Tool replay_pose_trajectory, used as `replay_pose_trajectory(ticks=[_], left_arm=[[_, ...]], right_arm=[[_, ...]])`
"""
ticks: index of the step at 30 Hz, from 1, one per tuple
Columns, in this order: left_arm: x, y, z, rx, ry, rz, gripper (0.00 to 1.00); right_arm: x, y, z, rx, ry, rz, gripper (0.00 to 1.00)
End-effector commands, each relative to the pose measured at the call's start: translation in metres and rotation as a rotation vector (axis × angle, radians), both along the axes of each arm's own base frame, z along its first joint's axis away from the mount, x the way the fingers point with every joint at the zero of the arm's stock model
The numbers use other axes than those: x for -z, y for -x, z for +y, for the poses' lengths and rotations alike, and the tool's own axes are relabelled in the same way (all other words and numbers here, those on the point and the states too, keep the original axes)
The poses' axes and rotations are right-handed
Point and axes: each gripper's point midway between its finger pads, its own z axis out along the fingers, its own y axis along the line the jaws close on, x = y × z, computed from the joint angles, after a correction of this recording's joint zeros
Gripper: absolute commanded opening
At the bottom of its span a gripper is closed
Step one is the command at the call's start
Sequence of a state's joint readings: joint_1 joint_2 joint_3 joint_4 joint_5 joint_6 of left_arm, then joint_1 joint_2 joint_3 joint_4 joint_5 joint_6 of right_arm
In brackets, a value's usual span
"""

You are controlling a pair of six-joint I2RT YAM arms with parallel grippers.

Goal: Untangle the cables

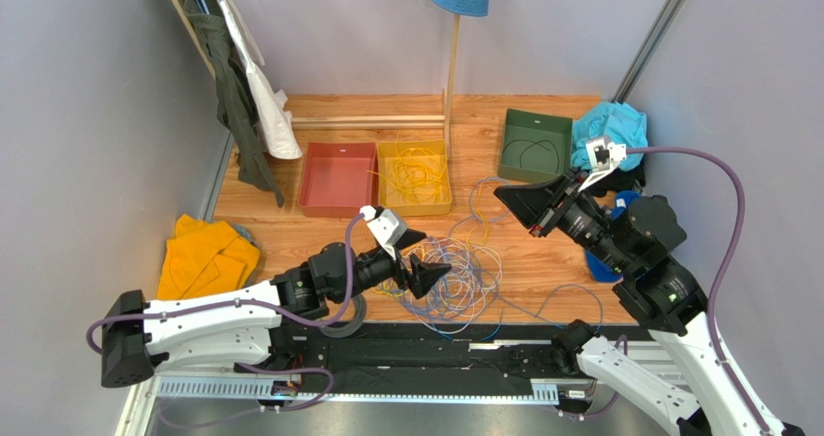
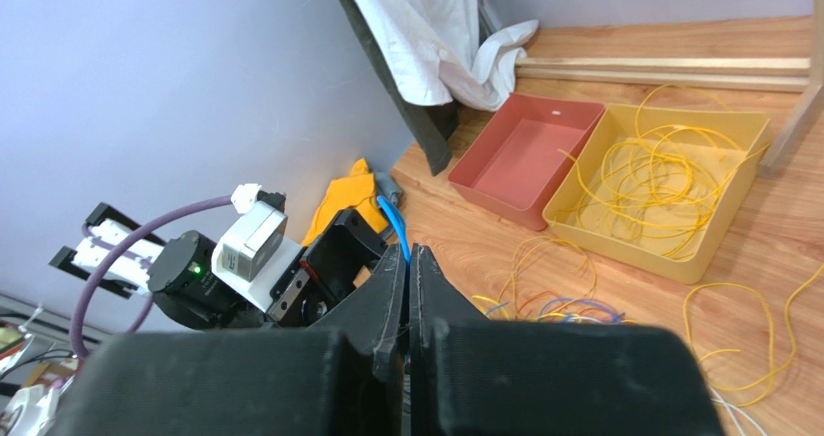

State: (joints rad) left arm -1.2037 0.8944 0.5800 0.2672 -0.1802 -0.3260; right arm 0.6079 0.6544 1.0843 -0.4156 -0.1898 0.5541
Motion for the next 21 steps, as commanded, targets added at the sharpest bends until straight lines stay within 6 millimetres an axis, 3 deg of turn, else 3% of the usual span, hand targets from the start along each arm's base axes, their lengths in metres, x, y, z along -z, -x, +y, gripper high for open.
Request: replay_pose_trajectory(ticks=[1, 10, 16, 21], left_arm=[[-0.068, 0.007, -0.017, 0.052, 0.246, -0.204, 0.99], [-0.092, -0.016, -0.028, -0.041, 0.249, -0.356, 0.99], [-0.104, -0.014, -0.058, 0.023, 0.261, -0.403, 0.99], [-0.103, -0.017, -0.074, 0.038, 0.270, -0.404, 0.98]], right_arm=[[-0.012, 0.013, 0.011, -0.085, -0.047, 0.030, 0.00], [-0.024, 0.025, 0.022, -0.179, -0.075, 0.058, 0.00], [-0.024, 0.029, 0.026, -0.214, -0.088, 0.081, 0.00], [-0.015, 0.027, 0.028, -0.215, -0.080, 0.099, 0.00]])
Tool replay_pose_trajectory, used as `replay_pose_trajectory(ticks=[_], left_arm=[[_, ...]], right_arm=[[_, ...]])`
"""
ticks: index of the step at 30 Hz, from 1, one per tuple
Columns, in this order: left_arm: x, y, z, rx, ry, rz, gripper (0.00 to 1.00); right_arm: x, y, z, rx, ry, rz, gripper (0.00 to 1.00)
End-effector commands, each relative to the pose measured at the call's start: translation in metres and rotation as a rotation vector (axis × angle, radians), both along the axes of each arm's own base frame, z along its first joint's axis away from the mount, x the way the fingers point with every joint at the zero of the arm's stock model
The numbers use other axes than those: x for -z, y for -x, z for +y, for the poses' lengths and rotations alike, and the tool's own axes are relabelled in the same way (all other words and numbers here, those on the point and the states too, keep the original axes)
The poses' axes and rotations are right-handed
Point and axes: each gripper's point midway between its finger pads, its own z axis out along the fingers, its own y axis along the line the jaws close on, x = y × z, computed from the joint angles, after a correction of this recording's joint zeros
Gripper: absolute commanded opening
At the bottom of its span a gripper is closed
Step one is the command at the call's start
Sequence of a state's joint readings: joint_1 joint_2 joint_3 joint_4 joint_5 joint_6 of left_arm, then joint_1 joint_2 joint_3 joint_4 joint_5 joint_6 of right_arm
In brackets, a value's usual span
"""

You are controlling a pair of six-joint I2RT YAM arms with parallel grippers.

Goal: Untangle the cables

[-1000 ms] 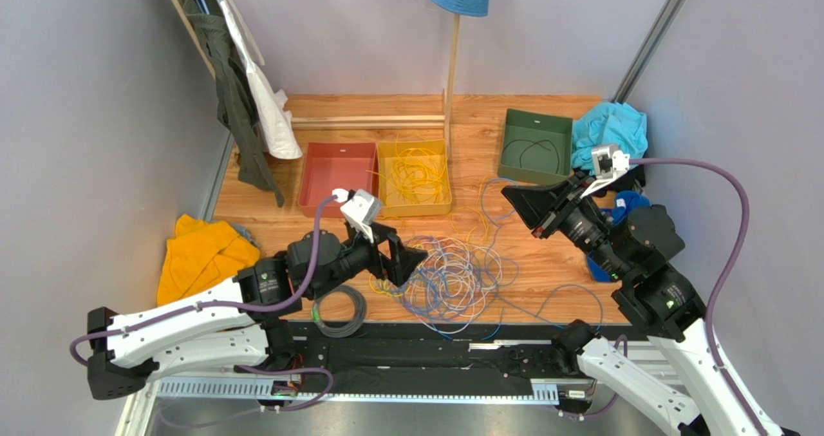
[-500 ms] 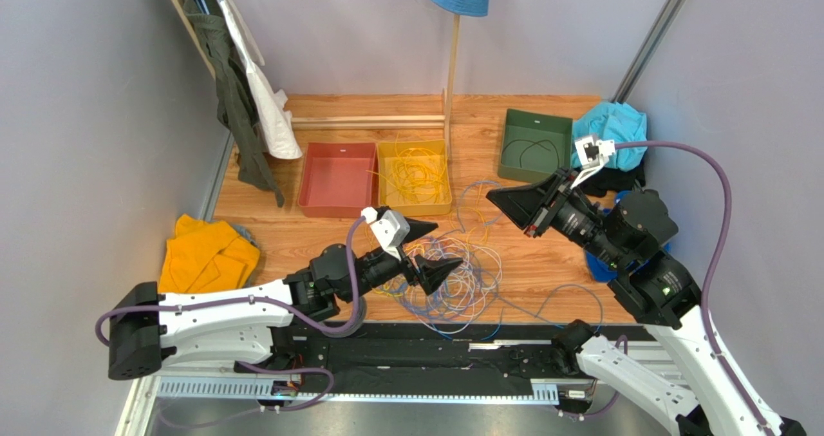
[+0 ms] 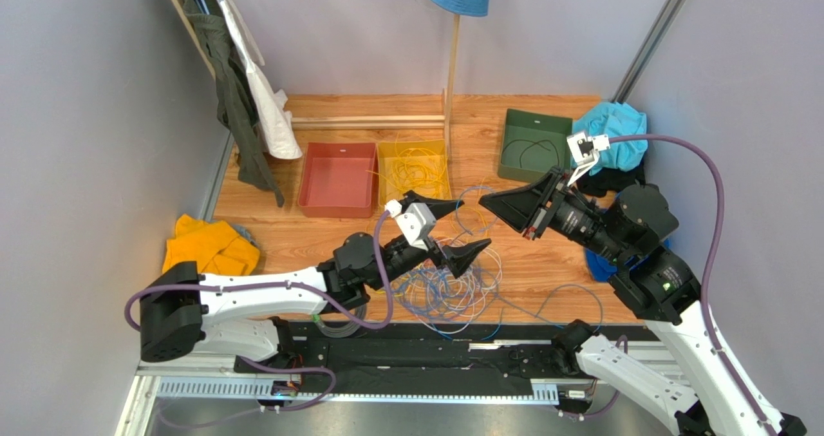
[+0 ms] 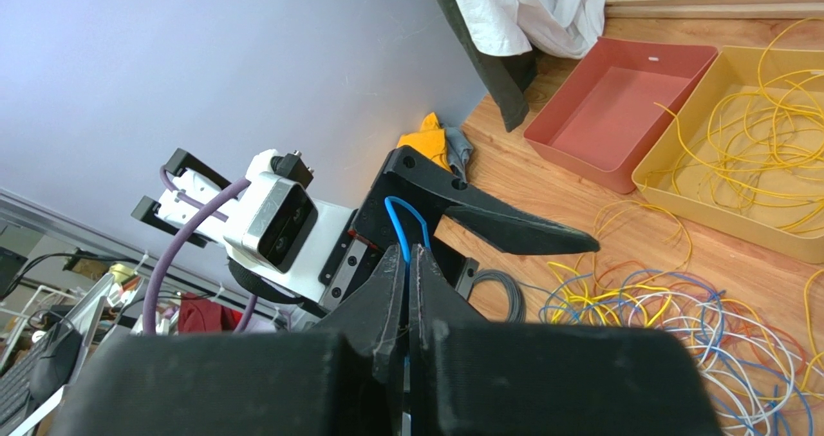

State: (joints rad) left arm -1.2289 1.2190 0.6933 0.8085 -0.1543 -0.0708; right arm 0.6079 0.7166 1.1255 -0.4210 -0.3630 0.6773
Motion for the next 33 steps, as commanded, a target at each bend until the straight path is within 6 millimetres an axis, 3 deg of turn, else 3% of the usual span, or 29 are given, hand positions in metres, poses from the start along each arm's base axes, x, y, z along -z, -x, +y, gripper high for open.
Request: replay_pose_trajectory(ticks=[1, 4, 6, 7, 10, 11, 12, 13, 14, 15, 16, 17, 18, 20, 21, 24, 27, 33], left_arm=[[-0.036, 0.002, -0.010, 0.023, 0.093, -0.078, 0.94], [-0.034, 0.000, -0.013, 0.017, 0.066, -0.075, 0.61], [-0.037, -0.003, -0.006, -0.010, 0.058, -0.070, 0.16], [-0.030, -0.006, -0.004, -0.030, 0.026, -0.049, 0.00], [-0.031, -0.012, 0.014, -0.088, 0.008, -0.023, 0.00], [-0.032, -0.012, 0.018, -0.101, 0.008, -0.016, 0.00], [-0.041, -0.014, 0.030, -0.130, 0.023, -0.008, 0.00], [-0.038, -0.018, 0.035, -0.154, -0.016, 0.027, 0.00], [-0.039, -0.023, 0.042, -0.179, -0.033, 0.052, 0.00], [-0.022, -0.035, 0.056, -0.229, -0.128, 0.108, 0.00], [-0.040, -0.041, 0.064, -0.247, -0.094, 0.173, 0.00], [-0.042, -0.047, 0.075, -0.276, -0.103, 0.221, 0.00], [-0.029, -0.064, 0.094, -0.345, -0.160, 0.281, 0.00], [-0.044, -0.072, 0.116, -0.389, -0.122, 0.329, 0.00], [-0.041, -0.083, 0.132, -0.441, -0.132, 0.351, 0.00], [-0.067, -0.098, 0.164, -0.532, -0.101, 0.371, 0.00], [-0.082, -0.112, 0.189, -0.643, -0.126, 0.384, 0.00], [-0.104, -0.137, 0.214, -0.756, -0.142, 0.348, 0.00]], right_arm=[[-0.010, 0.009, 0.001, -0.035, -0.028, -0.014, 0.00], [-0.004, 0.008, 0.001, -0.028, -0.021, -0.008, 0.00], [-0.004, 0.008, -0.003, -0.008, -0.023, -0.024, 0.00], [0.000, 0.006, -0.004, -0.002, -0.017, -0.023, 0.00], [0.001, 0.006, -0.009, 0.026, -0.024, -0.037, 0.00], [0.004, 0.005, -0.009, 0.031, -0.020, -0.032, 0.05], [0.005, 0.005, -0.011, 0.040, -0.017, -0.034, 0.15], [0.008, 0.004, -0.012, 0.046, -0.012, -0.024, 0.42], [0.012, 0.003, -0.012, 0.052, -0.003, -0.017, 0.53], [0.013, 0.003, -0.015, 0.065, 0.002, -0.021, 0.65], [0.017, 0.003, -0.017, 0.079, 0.015, -0.014, 0.82], [0.022, 0.001, -0.020, 0.094, 0.023, -0.010, 0.88], [0.026, -0.001, -0.023, 0.115, 0.031, -0.008, 0.89], [0.030, 0.003, -0.029, 0.134, 0.036, -0.018, 0.89], [0.037, 0.000, -0.031, 0.151, 0.047, -0.010, 0.89], [0.044, 0.004, -0.038, 0.169, 0.051, -0.017, 0.89], [0.052, 0.006, -0.039, 0.165, 0.061, -0.018, 0.88], [0.063, 0.004, -0.035, 0.145, 0.107, -0.004, 0.86]])
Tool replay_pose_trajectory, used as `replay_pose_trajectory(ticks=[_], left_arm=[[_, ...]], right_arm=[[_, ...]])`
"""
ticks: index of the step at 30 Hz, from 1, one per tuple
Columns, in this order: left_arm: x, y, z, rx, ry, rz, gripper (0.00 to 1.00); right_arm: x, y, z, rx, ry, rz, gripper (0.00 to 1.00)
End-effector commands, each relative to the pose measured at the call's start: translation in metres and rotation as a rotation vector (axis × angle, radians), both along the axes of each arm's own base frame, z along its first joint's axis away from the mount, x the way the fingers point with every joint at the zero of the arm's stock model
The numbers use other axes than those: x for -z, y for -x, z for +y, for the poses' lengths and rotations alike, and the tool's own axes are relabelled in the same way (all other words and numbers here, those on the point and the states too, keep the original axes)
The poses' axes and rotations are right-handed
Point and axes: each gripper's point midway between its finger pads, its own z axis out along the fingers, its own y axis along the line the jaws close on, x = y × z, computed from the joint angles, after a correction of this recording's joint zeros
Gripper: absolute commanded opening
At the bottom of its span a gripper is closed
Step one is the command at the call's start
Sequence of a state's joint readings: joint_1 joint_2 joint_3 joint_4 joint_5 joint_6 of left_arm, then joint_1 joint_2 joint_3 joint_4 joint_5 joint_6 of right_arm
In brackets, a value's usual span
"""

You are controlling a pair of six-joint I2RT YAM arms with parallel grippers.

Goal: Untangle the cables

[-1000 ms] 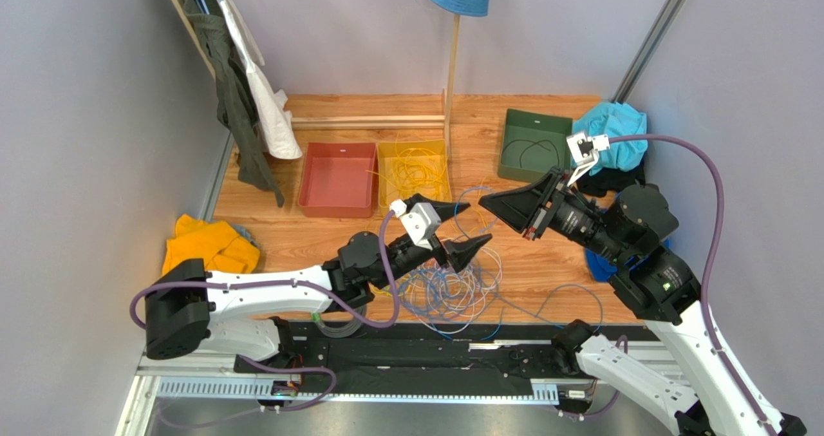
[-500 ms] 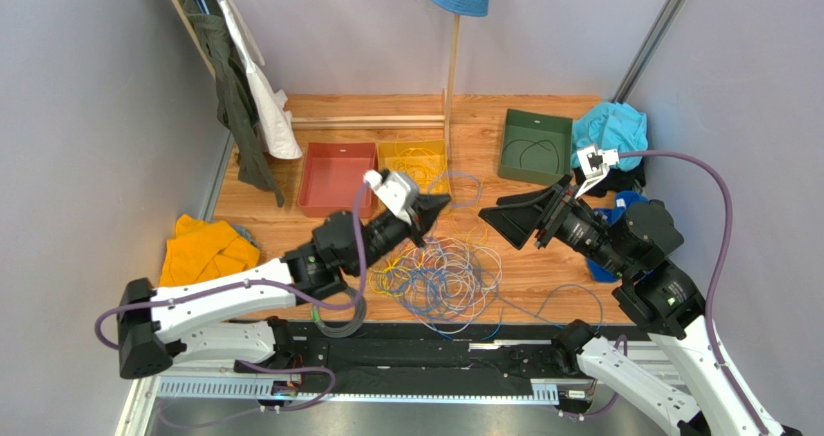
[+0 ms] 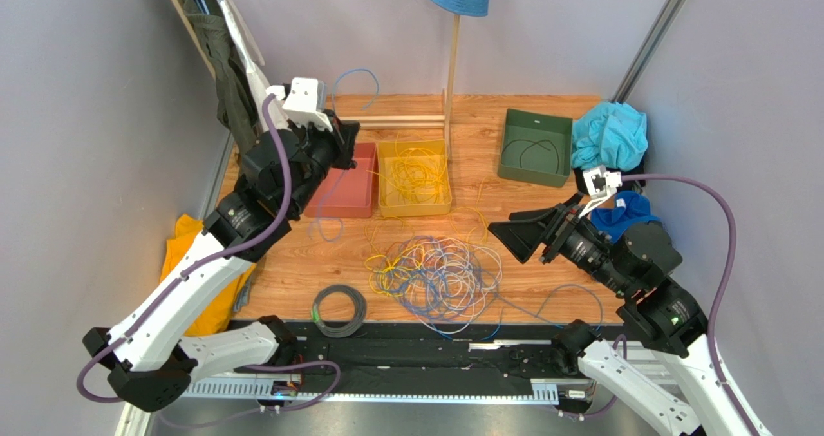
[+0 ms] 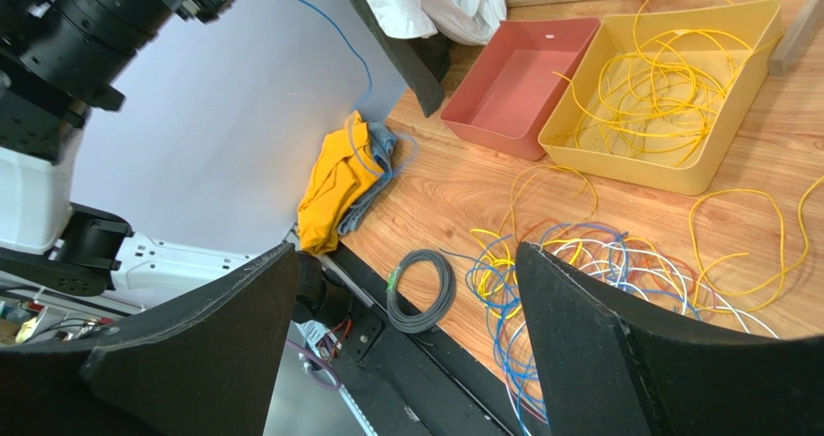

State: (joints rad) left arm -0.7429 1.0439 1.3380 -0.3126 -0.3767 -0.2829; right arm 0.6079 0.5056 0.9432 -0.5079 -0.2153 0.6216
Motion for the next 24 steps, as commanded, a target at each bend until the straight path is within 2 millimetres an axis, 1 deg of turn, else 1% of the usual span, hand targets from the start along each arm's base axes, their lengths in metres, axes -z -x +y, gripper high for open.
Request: replay_pose_trajectory(ticks=[1, 2, 3, 4, 5, 7, 8, 9, 11, 12, 13, 14, 15, 16, 17, 18, 19, 20, 21, 22, 24], left_arm=[[0.000, -0.015, 0.021, -0.082, -0.076, 0.031, 0.00], [0.003, -0.022, 0.021, -0.088, -0.091, 0.037, 0.00], [-0.002, -0.028, 0.028, -0.109, -0.097, 0.024, 0.00], [-0.002, -0.032, 0.030, -0.118, -0.102, 0.024, 0.00], [0.000, -0.038, 0.028, -0.110, -0.108, 0.030, 0.00], [0.000, -0.049, 0.036, -0.131, -0.102, 0.032, 0.00], [0.004, -0.055, 0.034, -0.119, -0.101, 0.044, 0.00], [0.005, -0.062, 0.040, -0.136, -0.089, 0.043, 0.00], [0.012, -0.073, 0.040, -0.129, -0.081, 0.052, 0.00], [0.014, -0.081, 0.046, -0.145, -0.067, 0.052, 0.00], [0.021, -0.089, 0.045, -0.144, -0.069, 0.066, 0.00], [0.021, -0.097, 0.050, -0.153, -0.062, 0.061, 0.00], [0.025, -0.103, 0.051, -0.157, -0.064, 0.065, 0.00], [0.033, -0.112, 0.050, -0.159, -0.071, 0.082, 0.00], [0.034, -0.119, 0.054, -0.163, -0.067, 0.082, 0.00], [0.034, -0.124, 0.055, -0.165, -0.066, 0.084, 0.00], [0.043, -0.132, 0.055, -0.166, -0.074, 0.104, 0.00], [0.042, -0.137, 0.058, -0.174, -0.074, 0.097, 0.00], [0.044, -0.141, 0.061, -0.181, -0.074, 0.098, 0.00], [0.049, -0.146, 0.061, -0.184, -0.079, 0.105, 0.00], [0.048, -0.152, 0.066, -0.197, -0.084, 0.088, 0.00]], right_arm=[[0.011, -0.004, 0.002, -0.004, 0.044, -0.003, 0.86], [0.011, -0.004, 0.002, -0.004, 0.045, -0.007, 0.86], [0.011, -0.005, 0.002, -0.004, 0.044, -0.010, 0.86], [0.013, -0.005, 0.002, -0.002, 0.049, -0.011, 0.86], [0.015, -0.006, 0.003, -0.004, 0.056, -0.007, 0.86], [0.020, -0.008, 0.005, -0.008, 0.071, -0.001, 0.86], [0.021, -0.008, 0.005, -0.014, 0.072, 0.001, 0.86], [0.022, -0.008, 0.007, -0.018, 0.074, 0.005, 0.85], [0.021, -0.006, 0.009, -0.037, 0.074, 0.007, 0.85], [0.021, -0.006, 0.009, -0.039, 0.073, 0.005, 0.85], [0.021, -0.006, 0.009, -0.039, 0.073, 0.005, 0.85], [0.021, -0.005, 0.009, -0.039, 0.073, 0.005, 0.85], [0.023, -0.006, 0.009, -0.039, 0.074, 0.009, 0.85], [0.022, -0.004, 0.009, -0.040, 0.065, 0.010, 0.85], [0.023, -0.004, 0.009, -0.038, 0.061, 0.014, 0.84], [0.029, -0.006, 0.010, -0.038, 0.060, 0.024, 0.84], [0.030, -0.005, 0.010, -0.039, 0.054, 0.025, 0.84], [0.033, -0.006, 0.010, -0.036, 0.053, 0.029, 0.84], [0.040, -0.007, 0.011, -0.034, 0.059, 0.041, 0.84], [0.044, -0.008, 0.011, -0.031, 0.061, 0.046, 0.84], [0.049, -0.009, 0.011, -0.027, 0.065, 0.053, 0.84]])
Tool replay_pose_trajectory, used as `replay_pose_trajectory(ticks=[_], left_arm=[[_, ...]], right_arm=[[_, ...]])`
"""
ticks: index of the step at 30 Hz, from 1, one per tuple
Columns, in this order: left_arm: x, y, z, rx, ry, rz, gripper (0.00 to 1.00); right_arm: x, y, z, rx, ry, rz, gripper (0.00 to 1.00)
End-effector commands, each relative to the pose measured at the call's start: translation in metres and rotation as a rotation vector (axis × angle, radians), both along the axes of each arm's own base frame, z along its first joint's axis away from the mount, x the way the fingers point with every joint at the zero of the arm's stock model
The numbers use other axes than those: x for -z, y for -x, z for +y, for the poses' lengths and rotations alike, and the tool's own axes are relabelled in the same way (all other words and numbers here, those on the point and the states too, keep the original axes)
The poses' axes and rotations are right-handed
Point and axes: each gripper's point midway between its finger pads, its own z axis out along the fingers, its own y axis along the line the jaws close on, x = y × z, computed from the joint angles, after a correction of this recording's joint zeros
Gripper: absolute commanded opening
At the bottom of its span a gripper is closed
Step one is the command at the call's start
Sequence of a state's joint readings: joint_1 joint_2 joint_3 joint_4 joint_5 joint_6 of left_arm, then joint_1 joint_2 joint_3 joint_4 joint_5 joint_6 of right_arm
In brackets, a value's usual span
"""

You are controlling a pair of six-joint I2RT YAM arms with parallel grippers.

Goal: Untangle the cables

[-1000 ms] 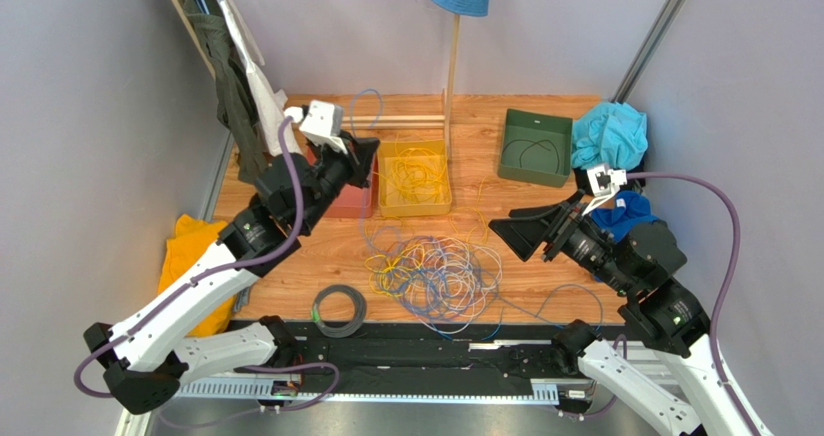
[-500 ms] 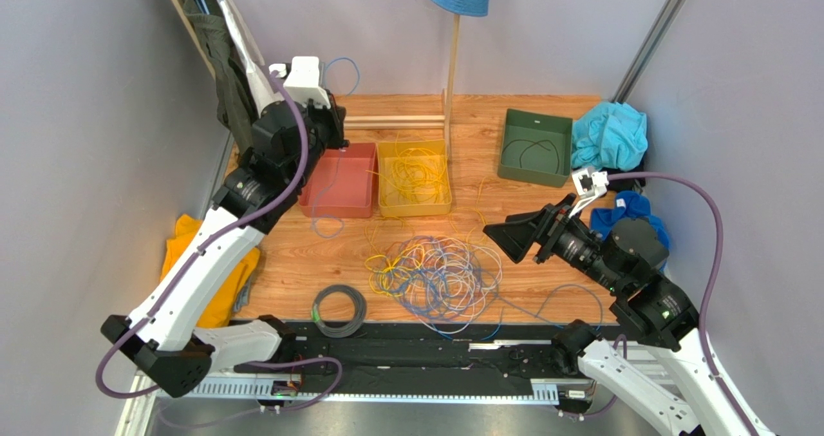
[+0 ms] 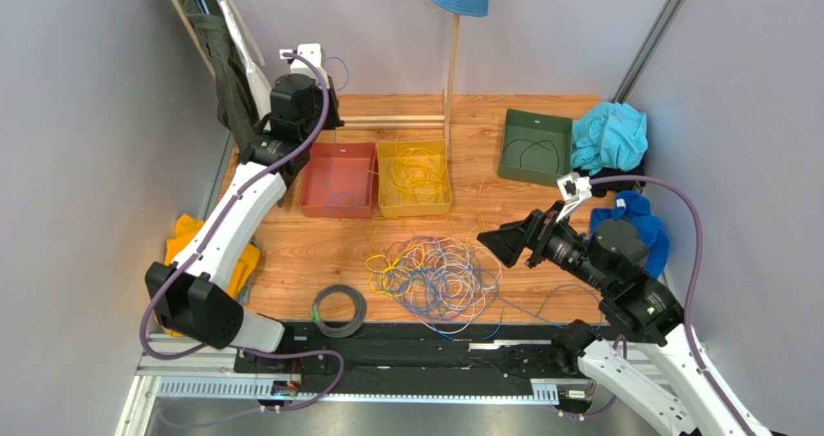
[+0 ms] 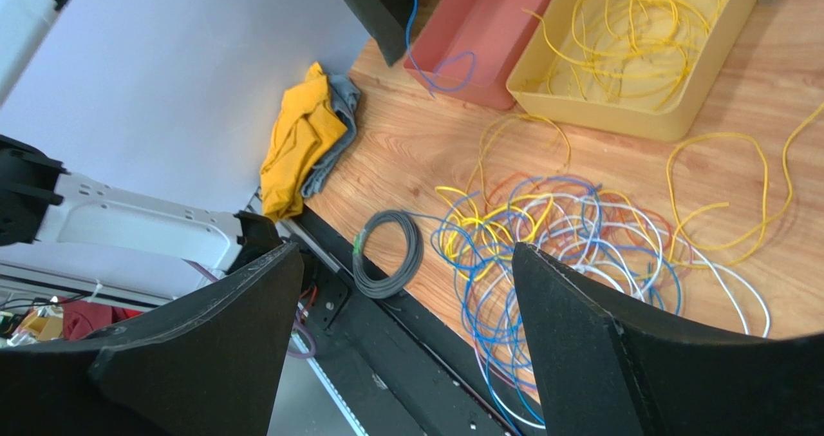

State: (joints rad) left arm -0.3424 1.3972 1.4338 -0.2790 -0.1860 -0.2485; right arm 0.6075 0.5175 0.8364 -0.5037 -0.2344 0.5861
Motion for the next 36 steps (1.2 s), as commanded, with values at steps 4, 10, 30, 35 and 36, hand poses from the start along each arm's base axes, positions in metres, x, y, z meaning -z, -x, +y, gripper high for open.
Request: replay_pose_trajectory(ticks=[4, 10, 30, 35, 36], left_arm=[[-0.026, -0.025, 0.003, -0.003, 0.010, -0.140, 0.00], [-0.041, -0.045, 0.005, -0.022, -0.008, -0.216, 0.00], [0.131, -0.052, 0.029, -0.213, -0.038, 0.105, 0.00], [0.185, -0.022, 0.022, -0.184, 0.017, 0.268, 0.00], [0.192, -0.018, 0.020, -0.178, 0.025, 0.297, 0.00]], right_arm=[[0.019, -0.003, 0.007, -0.011, -0.025, 0.018, 0.83], [0.026, -0.002, 0.007, -0.011, -0.034, 0.026, 0.82], [0.041, 0.000, 0.002, 0.007, -0.036, 0.026, 0.81], [0.045, 0.001, 0.002, 0.007, -0.040, 0.037, 0.80], [0.044, 0.002, 0.002, 0.008, -0.047, 0.037, 0.80]])
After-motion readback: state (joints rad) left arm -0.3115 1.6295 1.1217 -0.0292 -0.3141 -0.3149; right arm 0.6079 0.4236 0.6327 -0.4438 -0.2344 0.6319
